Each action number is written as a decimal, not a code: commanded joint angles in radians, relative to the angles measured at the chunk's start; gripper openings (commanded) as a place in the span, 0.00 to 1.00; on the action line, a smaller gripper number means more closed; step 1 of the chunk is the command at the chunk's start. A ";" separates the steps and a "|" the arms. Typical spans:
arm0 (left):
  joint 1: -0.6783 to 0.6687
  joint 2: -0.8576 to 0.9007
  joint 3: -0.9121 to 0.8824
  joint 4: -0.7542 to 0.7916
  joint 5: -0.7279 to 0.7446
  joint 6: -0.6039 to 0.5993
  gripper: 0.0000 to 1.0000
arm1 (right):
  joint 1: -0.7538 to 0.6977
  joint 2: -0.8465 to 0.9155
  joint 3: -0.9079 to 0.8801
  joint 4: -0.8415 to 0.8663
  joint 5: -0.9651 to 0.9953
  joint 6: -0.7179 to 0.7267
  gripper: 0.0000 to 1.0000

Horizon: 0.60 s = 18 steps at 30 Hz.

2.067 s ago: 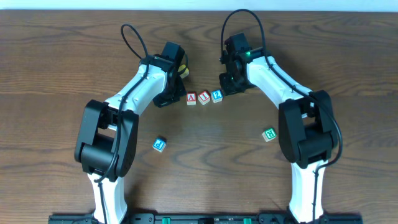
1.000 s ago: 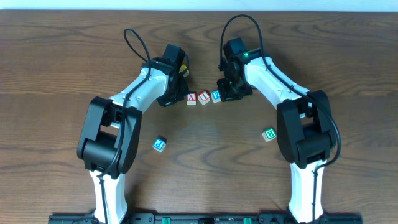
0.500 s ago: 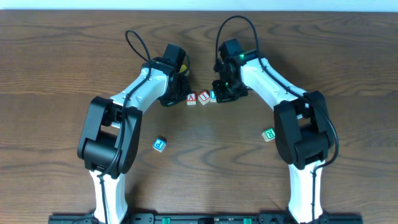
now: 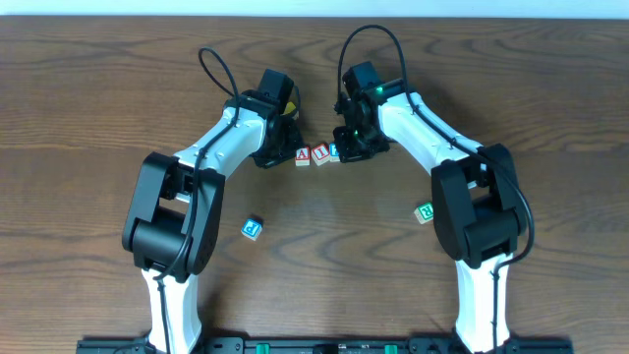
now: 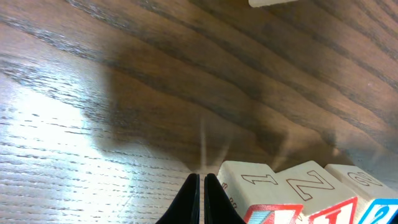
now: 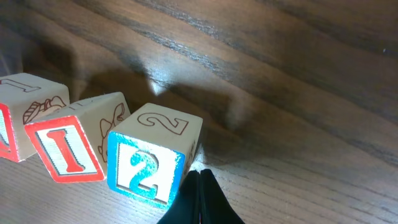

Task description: Spell out Ai2

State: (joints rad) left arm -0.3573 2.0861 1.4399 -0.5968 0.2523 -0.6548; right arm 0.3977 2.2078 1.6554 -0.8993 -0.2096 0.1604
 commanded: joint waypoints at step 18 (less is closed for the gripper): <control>-0.004 0.019 -0.007 0.003 0.039 0.004 0.06 | 0.010 0.005 0.000 0.002 -0.009 -0.001 0.02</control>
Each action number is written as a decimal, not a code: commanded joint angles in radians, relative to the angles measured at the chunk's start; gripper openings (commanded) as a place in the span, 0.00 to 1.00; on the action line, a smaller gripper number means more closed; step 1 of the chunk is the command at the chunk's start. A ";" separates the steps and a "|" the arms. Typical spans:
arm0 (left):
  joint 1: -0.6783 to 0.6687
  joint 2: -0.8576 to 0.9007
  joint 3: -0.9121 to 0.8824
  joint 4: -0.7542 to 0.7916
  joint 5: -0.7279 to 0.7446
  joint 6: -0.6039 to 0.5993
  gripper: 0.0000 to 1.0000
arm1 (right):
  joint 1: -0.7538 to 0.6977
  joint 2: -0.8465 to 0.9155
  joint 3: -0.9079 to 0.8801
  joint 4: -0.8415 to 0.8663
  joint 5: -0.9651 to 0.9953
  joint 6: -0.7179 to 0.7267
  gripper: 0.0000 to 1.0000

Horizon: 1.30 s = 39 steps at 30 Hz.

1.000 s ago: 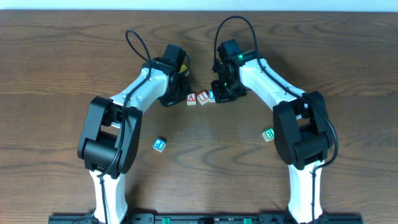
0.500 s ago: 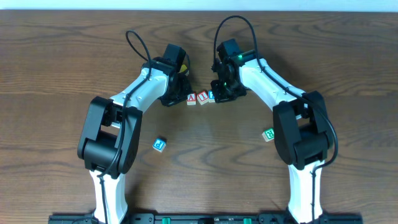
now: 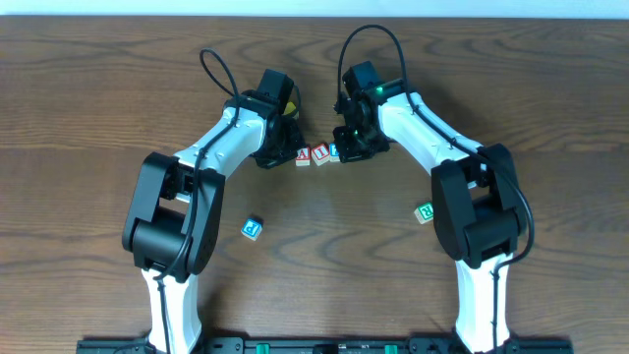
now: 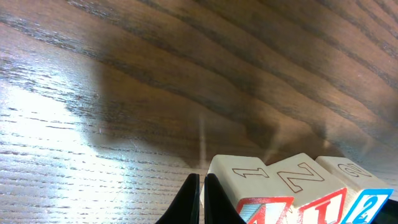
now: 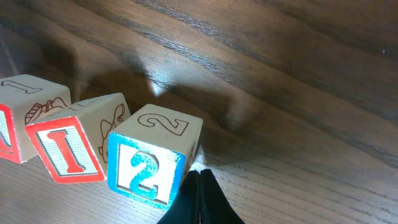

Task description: Spell out Ai2

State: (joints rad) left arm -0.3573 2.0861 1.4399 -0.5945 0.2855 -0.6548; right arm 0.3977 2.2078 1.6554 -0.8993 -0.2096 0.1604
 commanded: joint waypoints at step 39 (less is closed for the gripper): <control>-0.023 0.019 -0.007 0.049 0.011 0.132 0.06 | 0.030 0.005 0.000 -0.029 -0.027 -0.022 0.02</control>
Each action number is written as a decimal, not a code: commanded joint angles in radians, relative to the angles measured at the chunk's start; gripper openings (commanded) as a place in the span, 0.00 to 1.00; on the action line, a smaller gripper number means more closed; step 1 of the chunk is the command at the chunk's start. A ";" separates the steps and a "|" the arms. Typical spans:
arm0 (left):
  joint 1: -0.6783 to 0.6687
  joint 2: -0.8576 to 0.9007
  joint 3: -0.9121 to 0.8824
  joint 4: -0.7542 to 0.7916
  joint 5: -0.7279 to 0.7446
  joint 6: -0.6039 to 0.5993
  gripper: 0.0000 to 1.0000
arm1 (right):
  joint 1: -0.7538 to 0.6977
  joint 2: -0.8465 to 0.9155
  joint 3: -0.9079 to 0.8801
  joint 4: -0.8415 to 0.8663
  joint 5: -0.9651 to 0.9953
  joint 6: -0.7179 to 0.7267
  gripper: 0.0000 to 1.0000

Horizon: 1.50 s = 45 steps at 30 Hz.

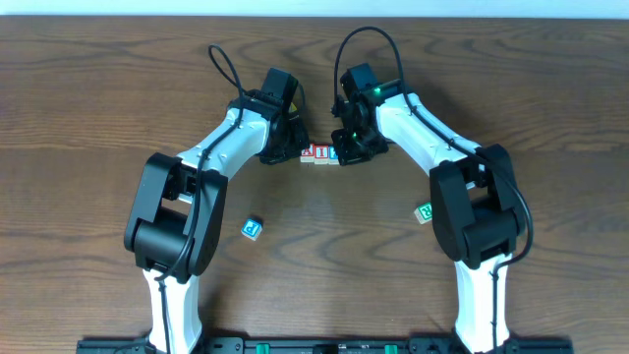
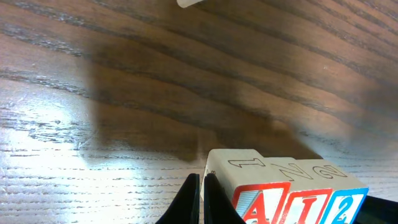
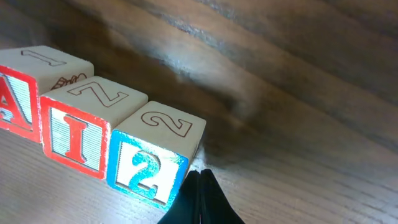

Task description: Spell out Ai2

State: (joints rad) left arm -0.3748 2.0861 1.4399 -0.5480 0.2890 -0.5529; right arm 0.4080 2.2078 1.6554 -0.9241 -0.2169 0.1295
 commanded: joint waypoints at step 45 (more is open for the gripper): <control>0.114 -0.633 0.015 -0.370 -0.143 0.333 0.06 | -0.020 -0.441 0.360 -0.393 0.283 -0.003 0.02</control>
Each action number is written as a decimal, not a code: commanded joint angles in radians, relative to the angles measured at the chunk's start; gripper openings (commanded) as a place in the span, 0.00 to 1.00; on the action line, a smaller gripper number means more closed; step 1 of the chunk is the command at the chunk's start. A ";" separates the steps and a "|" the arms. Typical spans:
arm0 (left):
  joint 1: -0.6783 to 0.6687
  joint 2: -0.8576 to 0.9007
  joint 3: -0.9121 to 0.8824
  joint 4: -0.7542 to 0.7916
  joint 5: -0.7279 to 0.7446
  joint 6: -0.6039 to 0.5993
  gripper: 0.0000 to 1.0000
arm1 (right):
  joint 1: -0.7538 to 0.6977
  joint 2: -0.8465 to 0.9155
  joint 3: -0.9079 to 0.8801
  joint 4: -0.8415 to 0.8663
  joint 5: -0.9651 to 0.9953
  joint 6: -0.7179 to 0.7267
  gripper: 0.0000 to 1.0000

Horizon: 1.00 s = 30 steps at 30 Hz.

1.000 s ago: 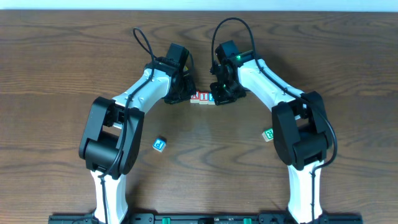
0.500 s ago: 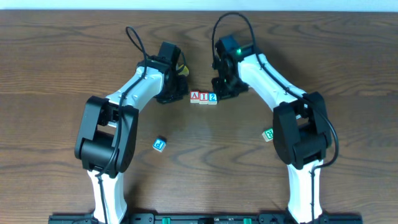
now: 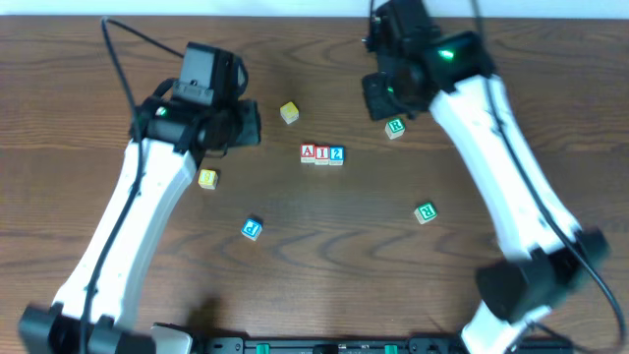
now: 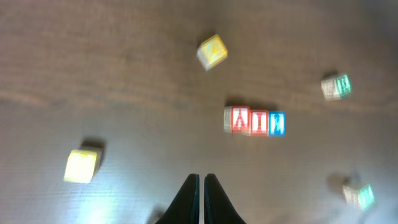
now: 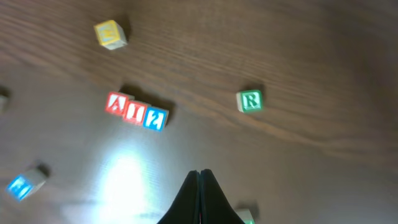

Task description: Spell out Ai2

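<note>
Three blocks stand touching in a straight row at mid-table: red A [image 3: 308,152], red I [image 3: 322,153] and blue 2 [image 3: 337,154]. The left wrist view shows the same row from high up, A [image 4: 239,120], I [image 4: 259,122], 2 [image 4: 277,123]. In the right wrist view it lies at left of centre, around the I [image 5: 137,110]. My left gripper [image 4: 202,177] is shut and empty, raised well above the table to the left of the row. My right gripper [image 5: 199,173] is also shut and empty, high up to the right and behind the row.
Loose blocks lie around the row: a yellow one [image 3: 289,112] behind it, another yellow [image 3: 207,178] at left, a blue P [image 3: 253,228] in front, a green one [image 3: 395,128] behind right and a green R [image 3: 425,212] at front right.
Both shut grippers were down at the table, pressed against the two ends of the row. Now both are raised high and drawn back, left and right. The row stays put.
First the A, I and 2 blocks stood loosely, the I skewed, with a shut gripper at each end. Then the left gripper was closer against the A. Then the blocks were squeezed into a straight touching row. Now both arms are up and away.
</note>
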State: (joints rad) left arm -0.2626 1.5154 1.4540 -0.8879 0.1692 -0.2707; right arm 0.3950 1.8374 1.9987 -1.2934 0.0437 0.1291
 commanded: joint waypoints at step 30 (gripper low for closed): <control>0.000 -0.896 -0.510 -0.153 -0.068 0.008 0.95 | 0.057 -1.270 -0.855 0.061 0.051 0.215 0.99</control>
State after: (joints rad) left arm -0.2634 0.6197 0.9482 -1.0298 0.1047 -0.2619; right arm 0.4438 0.5682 1.1545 -1.2316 0.0872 0.3256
